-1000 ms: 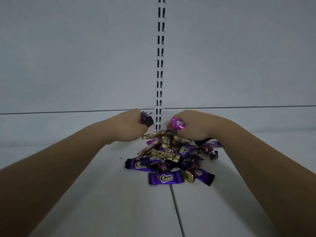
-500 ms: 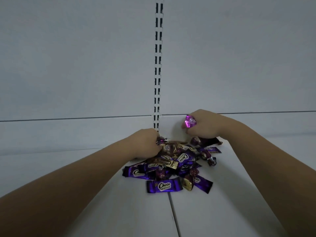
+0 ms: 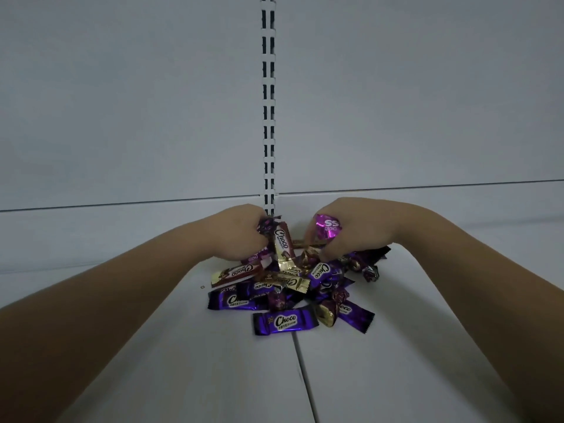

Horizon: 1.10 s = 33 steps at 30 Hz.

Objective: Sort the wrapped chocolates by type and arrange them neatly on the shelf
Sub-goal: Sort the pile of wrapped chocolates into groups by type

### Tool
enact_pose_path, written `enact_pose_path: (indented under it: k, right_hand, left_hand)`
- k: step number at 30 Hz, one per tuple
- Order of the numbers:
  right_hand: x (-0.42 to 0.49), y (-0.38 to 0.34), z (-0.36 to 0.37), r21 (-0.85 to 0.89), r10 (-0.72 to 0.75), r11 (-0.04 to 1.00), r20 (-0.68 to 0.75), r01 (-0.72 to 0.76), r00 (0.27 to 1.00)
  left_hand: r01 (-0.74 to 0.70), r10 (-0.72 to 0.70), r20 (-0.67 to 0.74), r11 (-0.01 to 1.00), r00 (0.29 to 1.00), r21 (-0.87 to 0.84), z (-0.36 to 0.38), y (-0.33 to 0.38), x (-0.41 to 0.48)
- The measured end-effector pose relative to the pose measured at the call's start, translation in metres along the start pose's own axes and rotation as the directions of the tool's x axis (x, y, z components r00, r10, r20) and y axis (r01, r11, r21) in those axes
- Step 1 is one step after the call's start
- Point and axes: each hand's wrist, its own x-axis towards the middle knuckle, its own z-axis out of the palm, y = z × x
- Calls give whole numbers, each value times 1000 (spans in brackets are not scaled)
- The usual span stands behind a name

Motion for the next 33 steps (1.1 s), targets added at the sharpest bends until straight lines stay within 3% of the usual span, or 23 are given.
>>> enact_pose_path:
  k: [3, 7, 12, 16, 18, 22, 25, 28, 33]
  right_hand:
    - [6, -2, 9, -50, -9, 999, 49, 12, 999]
    - [8, -1, 11, -87, -1, 996, -10, 0, 1000]
    - [2, -1, -5, 10, -9, 1000, -155, 11, 988]
    - [-1, -2, -15, 95, -21, 994, -234, 45, 972]
    - [-6, -5, -17, 80, -1, 997, -181, 15, 983]
    - [-14, -19, -7, -24, 19, 1000, 113, -16, 993]
    - [-11, -26, 8, -15, 26, 1000, 218, -24, 976]
    - [-4, -22, 21, -43, 21, 999, 159, -14, 987]
    - [0, -7, 16, 6, 23, 1000, -90, -22, 996]
  left_hand:
    - [30, -30, -13, 1000, 999, -4, 1, -2, 0]
    - [33, -35, -38, 998, 999, -49, -1, -4, -2]
    - [-13, 7, -126, 999, 992, -46, -5, -4, -6]
    - [5, 12, -232, 997, 973, 72, -9, -1, -11]
    - [-26, 48, -201, 993, 978, 112, -11, 2, -14]
    - [-72, 65, 61, 989, 996, 131, -8, 6, -22]
    - [-70, 59, 173, 996, 983, 56, -1, 8, -25]
    - [-52, 43, 137, 997, 990, 62, 5, 9, -24]
    - [10, -8, -19, 991, 1000, 134, 10, 2, -17]
